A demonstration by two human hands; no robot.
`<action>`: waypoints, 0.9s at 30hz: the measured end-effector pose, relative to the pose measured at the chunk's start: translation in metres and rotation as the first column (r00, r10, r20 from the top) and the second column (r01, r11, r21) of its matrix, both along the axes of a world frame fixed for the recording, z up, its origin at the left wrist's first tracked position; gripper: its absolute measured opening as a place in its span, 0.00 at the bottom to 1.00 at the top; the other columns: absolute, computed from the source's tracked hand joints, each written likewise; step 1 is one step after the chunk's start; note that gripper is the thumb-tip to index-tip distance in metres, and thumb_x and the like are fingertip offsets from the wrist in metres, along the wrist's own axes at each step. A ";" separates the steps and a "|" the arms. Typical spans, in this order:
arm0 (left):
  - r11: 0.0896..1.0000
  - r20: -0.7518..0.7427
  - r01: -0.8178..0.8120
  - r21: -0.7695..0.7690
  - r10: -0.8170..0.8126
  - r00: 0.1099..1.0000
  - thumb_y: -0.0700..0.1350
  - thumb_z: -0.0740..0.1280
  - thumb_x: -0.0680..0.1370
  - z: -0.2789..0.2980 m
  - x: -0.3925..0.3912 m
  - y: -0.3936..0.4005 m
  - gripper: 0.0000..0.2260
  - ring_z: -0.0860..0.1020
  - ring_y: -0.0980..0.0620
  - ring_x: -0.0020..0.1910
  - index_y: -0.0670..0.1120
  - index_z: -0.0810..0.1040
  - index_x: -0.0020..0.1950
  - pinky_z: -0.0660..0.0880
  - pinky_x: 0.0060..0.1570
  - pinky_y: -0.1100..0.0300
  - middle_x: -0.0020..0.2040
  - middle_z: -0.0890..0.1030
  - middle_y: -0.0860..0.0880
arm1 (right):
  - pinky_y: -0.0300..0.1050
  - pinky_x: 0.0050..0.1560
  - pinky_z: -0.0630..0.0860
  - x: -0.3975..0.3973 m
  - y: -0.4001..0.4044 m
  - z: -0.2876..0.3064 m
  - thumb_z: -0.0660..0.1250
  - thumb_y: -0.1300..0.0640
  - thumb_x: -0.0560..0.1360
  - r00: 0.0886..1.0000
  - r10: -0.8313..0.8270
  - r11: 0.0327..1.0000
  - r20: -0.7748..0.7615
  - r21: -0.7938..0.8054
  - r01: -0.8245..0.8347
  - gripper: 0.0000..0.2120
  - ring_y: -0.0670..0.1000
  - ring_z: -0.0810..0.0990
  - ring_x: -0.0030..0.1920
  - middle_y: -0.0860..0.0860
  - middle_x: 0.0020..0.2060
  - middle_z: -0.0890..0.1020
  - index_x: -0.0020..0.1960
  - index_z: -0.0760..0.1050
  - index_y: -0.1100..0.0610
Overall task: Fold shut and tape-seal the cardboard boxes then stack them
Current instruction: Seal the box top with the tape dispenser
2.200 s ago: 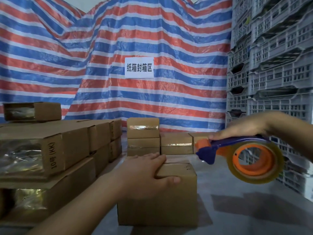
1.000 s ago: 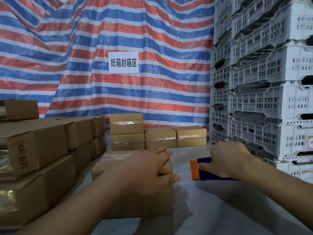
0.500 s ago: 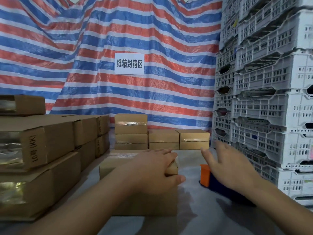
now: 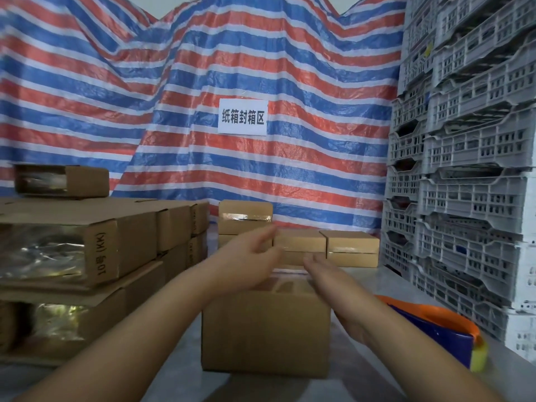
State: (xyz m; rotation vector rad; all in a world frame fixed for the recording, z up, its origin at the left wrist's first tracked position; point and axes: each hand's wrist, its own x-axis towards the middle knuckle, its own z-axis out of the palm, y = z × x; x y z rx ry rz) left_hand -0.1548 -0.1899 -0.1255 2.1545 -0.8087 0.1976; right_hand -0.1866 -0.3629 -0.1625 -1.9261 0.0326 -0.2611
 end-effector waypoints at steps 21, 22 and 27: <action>0.646 -0.657 -0.510 -0.568 0.018 0.754 0.71 0.58 0.74 -0.072 -0.002 0.033 0.34 0.74 0.45 0.62 0.54 0.68 0.74 0.67 0.68 0.45 0.63 0.77 0.45 | 0.49 0.38 0.77 -0.012 0.006 -0.030 0.57 0.33 0.78 0.983 -0.042 0.829 -0.177 0.543 0.133 0.27 0.58 0.87 0.39 0.61 0.44 0.87 0.53 0.83 0.53; 0.646 -0.658 -0.505 -0.572 0.006 0.753 0.71 0.57 0.75 -0.071 -0.003 0.036 0.34 0.74 0.44 0.64 0.53 0.68 0.75 0.66 0.69 0.44 0.65 0.76 0.44 | 0.52 0.41 0.77 -0.015 0.008 -0.029 0.55 0.32 0.79 0.980 -0.039 0.818 -0.194 0.558 0.143 0.29 0.59 0.87 0.43 0.61 0.47 0.86 0.55 0.82 0.53; 0.674 -0.646 -0.434 -0.598 -0.084 0.759 0.65 0.49 0.80 -0.066 -0.009 0.048 0.30 0.64 0.42 0.75 0.49 0.66 0.77 0.59 0.73 0.44 0.75 0.68 0.43 | 0.57 0.79 0.51 -0.034 -0.005 -0.043 0.51 0.36 0.80 0.995 -0.091 0.898 -0.031 0.429 0.096 0.34 0.54 0.60 0.78 0.52 0.78 0.63 0.80 0.58 0.53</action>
